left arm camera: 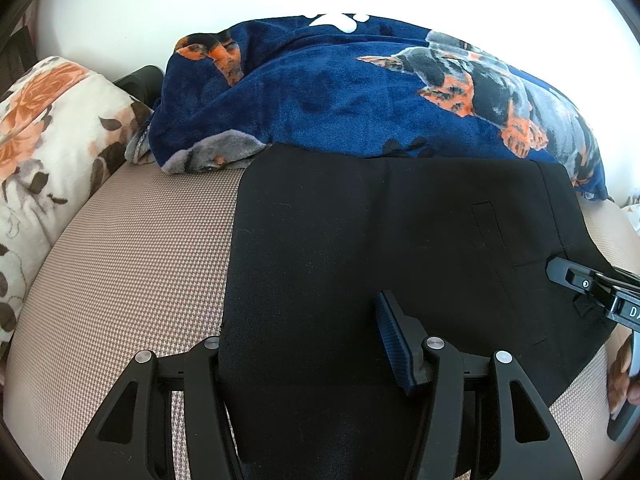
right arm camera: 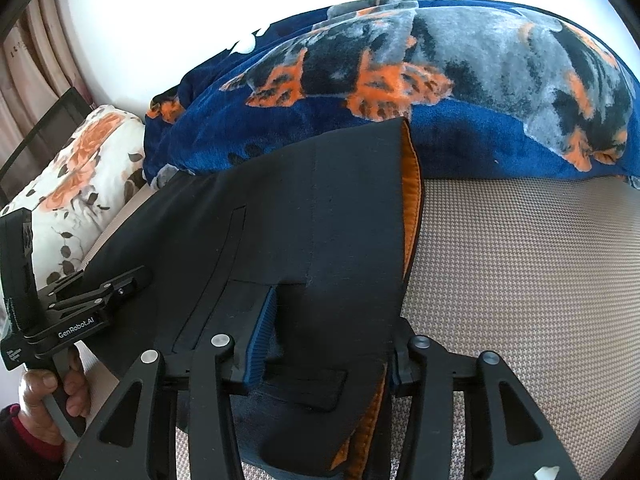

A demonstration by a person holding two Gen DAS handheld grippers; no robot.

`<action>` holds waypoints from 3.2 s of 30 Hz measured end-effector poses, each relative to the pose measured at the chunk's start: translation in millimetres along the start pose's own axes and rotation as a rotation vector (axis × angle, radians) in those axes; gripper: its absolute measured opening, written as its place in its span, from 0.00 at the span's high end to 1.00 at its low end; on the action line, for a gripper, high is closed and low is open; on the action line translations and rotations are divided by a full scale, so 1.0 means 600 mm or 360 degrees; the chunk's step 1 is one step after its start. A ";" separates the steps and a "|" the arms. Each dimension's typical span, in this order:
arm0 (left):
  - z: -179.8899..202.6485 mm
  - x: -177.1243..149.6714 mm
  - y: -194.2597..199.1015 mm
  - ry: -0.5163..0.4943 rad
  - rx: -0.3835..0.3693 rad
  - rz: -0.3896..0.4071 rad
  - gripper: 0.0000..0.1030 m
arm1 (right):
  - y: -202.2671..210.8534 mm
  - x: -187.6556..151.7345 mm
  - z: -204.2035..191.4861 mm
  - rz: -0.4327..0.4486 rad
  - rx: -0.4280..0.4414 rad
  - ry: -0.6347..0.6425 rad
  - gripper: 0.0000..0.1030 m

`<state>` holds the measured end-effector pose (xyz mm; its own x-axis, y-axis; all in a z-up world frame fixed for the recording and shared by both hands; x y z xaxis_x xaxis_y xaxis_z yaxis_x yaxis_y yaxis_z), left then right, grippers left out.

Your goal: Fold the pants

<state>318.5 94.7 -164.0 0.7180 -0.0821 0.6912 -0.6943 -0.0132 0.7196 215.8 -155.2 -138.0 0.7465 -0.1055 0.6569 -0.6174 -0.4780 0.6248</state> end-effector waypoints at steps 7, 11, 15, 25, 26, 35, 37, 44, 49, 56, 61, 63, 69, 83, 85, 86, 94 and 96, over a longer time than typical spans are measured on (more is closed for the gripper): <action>-0.003 0.000 0.001 -0.0006 0.0011 0.0002 0.44 | -0.005 0.001 -0.003 -0.0014 -0.0018 0.0025 0.53; -0.003 0.001 0.001 -0.0009 0.0016 0.0003 0.44 | -0.005 0.001 -0.004 -0.0017 -0.0024 0.0032 0.53; -0.003 0.001 0.001 -0.0013 0.0021 0.0005 0.44 | -0.004 0.001 -0.003 -0.0016 -0.0032 0.0039 0.53; -0.004 0.001 0.002 -0.0013 0.0022 0.0006 0.43 | -0.004 0.002 -0.005 -0.0017 -0.0033 0.0039 0.52; -0.001 0.000 0.002 -0.0014 0.0022 0.0006 0.43 | -0.004 0.002 -0.005 -0.0018 -0.0033 0.0039 0.52; -0.011 0.005 0.011 -0.0020 0.0106 0.0053 0.38 | -0.006 0.003 -0.006 -0.0029 -0.0061 0.0059 0.45; -0.014 0.007 0.014 -0.0014 0.0158 0.0075 0.36 | -0.006 0.002 -0.006 -0.0034 -0.0074 0.0065 0.40; -0.023 0.006 0.028 0.0018 0.0233 0.0135 0.36 | -0.008 0.003 -0.012 -0.0052 -0.0104 0.0109 0.28; -0.027 0.001 0.061 0.0028 0.0291 0.0240 0.32 | 0.023 0.005 -0.004 0.0048 -0.0143 0.0044 0.27; -0.023 -0.017 0.124 -0.0007 0.0381 0.0353 0.22 | 0.111 0.012 -0.035 0.0264 -0.0159 0.0060 0.19; -0.017 -0.022 0.204 0.0016 0.0437 0.0520 0.11 | 0.171 0.005 -0.087 0.0347 -0.0102 0.0125 0.13; -0.015 -0.024 0.242 0.0027 0.0457 0.0598 0.06 | 0.196 -0.004 -0.107 0.0376 -0.0105 0.0155 0.11; -0.004 -0.027 0.345 0.0054 0.0435 0.0754 0.00 | 0.261 -0.029 -0.143 0.0498 -0.0139 0.0151 0.06; 0.009 -0.027 0.482 0.0124 0.0343 0.0871 0.00 | 0.336 -0.087 -0.175 0.0593 -0.0217 0.0165 0.03; 0.011 -0.029 0.495 0.0127 0.0334 0.0892 0.00 | 0.342 -0.090 -0.174 0.0589 -0.0206 0.0152 0.03; 0.014 -0.030 0.502 0.0117 0.0335 0.0909 0.00 | 0.345 -0.091 -0.174 0.0591 -0.0198 0.0146 0.03; 0.044 -0.045 0.536 0.0038 0.0407 0.0970 0.00 | 0.372 -0.093 -0.188 0.0634 -0.0179 0.0172 0.02; 0.051 -0.047 0.540 0.0032 0.0373 0.0960 0.00 | 0.377 -0.093 -0.190 0.0645 -0.0183 0.0178 0.02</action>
<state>71.9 62.4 47.4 0.1977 -0.1244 0.9723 -0.9669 -0.1882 0.1725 6.0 -158.0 14.6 0.4103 -0.1666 0.8966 -0.8834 -0.3166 0.3455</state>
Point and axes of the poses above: each gripper's, at about its wrist camera, not at the fingertips, and y roughly against the way its jaws point, z to its right, x to its top, the point moved 6 cm from there along -y, roughly the way its jaws point, and after that the axes turned 8 degrees about x, right-handed, at the moved point
